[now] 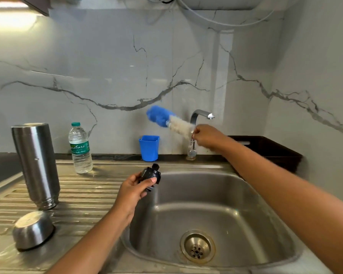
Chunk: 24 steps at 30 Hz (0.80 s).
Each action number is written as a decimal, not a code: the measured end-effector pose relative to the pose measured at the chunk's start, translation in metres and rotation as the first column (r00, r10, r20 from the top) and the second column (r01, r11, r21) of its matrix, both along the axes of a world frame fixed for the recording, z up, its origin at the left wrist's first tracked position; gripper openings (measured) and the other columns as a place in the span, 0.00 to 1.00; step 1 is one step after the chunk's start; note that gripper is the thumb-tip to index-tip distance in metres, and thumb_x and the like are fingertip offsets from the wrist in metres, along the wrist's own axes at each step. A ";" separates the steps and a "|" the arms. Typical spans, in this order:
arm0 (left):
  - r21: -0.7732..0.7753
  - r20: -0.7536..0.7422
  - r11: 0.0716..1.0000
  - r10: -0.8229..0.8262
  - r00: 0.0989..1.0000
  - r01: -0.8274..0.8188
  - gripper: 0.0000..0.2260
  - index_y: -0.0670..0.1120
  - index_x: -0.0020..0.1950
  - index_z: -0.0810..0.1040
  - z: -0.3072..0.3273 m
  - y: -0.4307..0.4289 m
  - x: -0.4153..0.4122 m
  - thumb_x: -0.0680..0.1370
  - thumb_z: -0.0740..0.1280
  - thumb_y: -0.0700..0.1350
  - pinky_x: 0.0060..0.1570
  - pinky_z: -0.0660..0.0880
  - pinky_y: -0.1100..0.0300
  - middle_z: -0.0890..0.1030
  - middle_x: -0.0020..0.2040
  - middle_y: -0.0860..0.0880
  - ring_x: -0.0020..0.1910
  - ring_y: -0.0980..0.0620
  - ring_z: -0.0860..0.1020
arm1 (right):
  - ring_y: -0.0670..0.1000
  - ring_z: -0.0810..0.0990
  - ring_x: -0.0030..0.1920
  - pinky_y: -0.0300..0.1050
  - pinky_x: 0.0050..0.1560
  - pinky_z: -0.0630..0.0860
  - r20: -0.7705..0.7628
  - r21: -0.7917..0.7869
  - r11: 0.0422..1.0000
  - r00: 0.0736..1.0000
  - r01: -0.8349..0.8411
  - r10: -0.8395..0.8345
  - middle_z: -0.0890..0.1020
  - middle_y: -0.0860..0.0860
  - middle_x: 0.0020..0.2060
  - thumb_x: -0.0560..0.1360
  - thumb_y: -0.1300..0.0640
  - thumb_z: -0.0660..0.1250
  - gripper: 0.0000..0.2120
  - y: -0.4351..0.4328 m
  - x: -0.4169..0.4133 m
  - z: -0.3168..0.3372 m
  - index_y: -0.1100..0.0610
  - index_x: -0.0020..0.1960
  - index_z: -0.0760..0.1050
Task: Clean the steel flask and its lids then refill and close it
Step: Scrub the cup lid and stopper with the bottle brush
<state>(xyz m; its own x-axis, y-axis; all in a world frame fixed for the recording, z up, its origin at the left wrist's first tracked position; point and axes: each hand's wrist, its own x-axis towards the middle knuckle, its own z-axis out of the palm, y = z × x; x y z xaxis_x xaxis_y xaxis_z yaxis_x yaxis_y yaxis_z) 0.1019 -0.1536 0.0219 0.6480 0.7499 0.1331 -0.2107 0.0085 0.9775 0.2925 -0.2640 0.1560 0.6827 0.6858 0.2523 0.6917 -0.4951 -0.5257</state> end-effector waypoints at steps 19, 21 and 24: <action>0.045 0.085 0.987 0.149 0.985 -0.153 0.12 0.48 0.52 0.81 -0.017 0.029 0.012 0.69 0.74 0.42 0.44 0.72 0.62 0.85 0.41 0.54 0.37 0.63 0.81 | 0.59 0.77 0.56 0.48 0.45 0.69 0.828 -0.503 0.737 0.496 0.452 0.261 0.76 0.57 0.60 0.76 0.66 0.59 0.14 0.152 -0.001 0.064 0.61 0.61 0.73; 0.043 0.080 0.985 0.165 0.983 -0.169 0.12 0.48 0.52 0.81 -0.017 0.030 0.012 0.69 0.74 0.43 0.45 0.72 0.62 0.84 0.44 0.53 0.41 0.62 0.81 | 0.59 0.77 0.56 0.49 0.44 0.70 0.835 -0.487 0.745 0.494 0.456 0.244 0.76 0.58 0.59 0.76 0.65 0.59 0.14 0.149 -0.002 0.072 0.61 0.61 0.72; 0.037 0.076 0.983 0.174 0.982 -0.177 0.12 0.48 0.52 0.81 -0.017 0.030 0.012 0.69 0.75 0.43 0.45 0.72 0.61 0.84 0.45 0.52 0.44 0.59 0.81 | 0.60 0.77 0.56 0.50 0.43 0.70 0.866 -0.447 0.754 0.445 0.482 0.228 0.77 0.58 0.58 0.76 0.65 0.60 0.16 0.140 -0.004 0.081 0.61 0.63 0.72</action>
